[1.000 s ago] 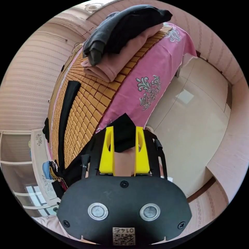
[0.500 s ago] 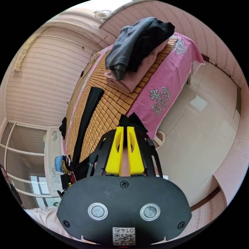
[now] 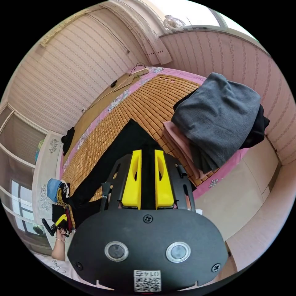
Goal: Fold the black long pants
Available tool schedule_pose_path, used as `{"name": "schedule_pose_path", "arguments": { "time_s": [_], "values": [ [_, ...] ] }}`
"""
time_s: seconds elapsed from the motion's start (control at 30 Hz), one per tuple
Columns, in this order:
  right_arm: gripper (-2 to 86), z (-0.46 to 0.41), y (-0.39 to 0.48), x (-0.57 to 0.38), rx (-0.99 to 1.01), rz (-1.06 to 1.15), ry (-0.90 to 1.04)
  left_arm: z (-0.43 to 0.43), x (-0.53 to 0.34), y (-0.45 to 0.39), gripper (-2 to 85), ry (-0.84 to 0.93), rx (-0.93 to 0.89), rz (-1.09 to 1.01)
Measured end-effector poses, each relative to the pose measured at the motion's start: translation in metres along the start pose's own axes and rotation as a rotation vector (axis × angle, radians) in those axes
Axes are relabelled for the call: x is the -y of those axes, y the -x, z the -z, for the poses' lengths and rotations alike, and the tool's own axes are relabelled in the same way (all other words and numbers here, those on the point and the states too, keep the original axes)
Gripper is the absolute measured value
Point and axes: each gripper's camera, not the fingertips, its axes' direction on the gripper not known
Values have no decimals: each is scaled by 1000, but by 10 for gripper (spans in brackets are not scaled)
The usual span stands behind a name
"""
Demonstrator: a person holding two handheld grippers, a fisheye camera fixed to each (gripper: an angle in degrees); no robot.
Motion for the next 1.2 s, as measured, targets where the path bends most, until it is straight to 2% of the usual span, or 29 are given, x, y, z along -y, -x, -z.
{"name": "schedule_pose_path", "arguments": {
  "time_s": [0.17, 0.3, 0.4, 0.5, 0.67, 0.77, 0.83, 0.93, 1.03, 1.13, 1.2],
  "values": [
    [87, -37, 4, -34, -128, 13, 82, -46, 23, -38, 109, 100, -50, -97],
    [102, -63, -12, -70, -256, -90, 152, -76, 24, -48, 108, 146, -83, -40],
    [89, -77, -13, -84, -185, -181, 158, -104, 20, -50, 107, 243, 5, -19],
    [23, -76, -1, -89, -134, -235, 129, -123, 13, -45, 104, 329, 39, 48],
    [4, -64, 30, -98, -174, -171, 87, -127, 1, -41, 81, 292, 56, 96],
    [23, -80, 43, -99, -167, -174, 174, -129, -5, -38, 83, 281, 38, 103],
    [44, -80, 55, -100, -191, -183, 159, -127, -10, -31, 90, 285, -9, 139],
    [59, -71, 74, -102, -155, -212, 124, -105, -33, -7, 95, 185, -65, 275],
    [44, -66, 113, -103, -255, -136, 112, -70, -76, 34, 96, 50, -76, 476],
    [16, -70, 191, -102, -341, 133, 71, -35, -132, 73, 96, -42, -4, 634],
    [15, -88, 275, -100, -311, 401, 76, -19, -172, 95, 98, -45, 84, 697]
  ]
}}
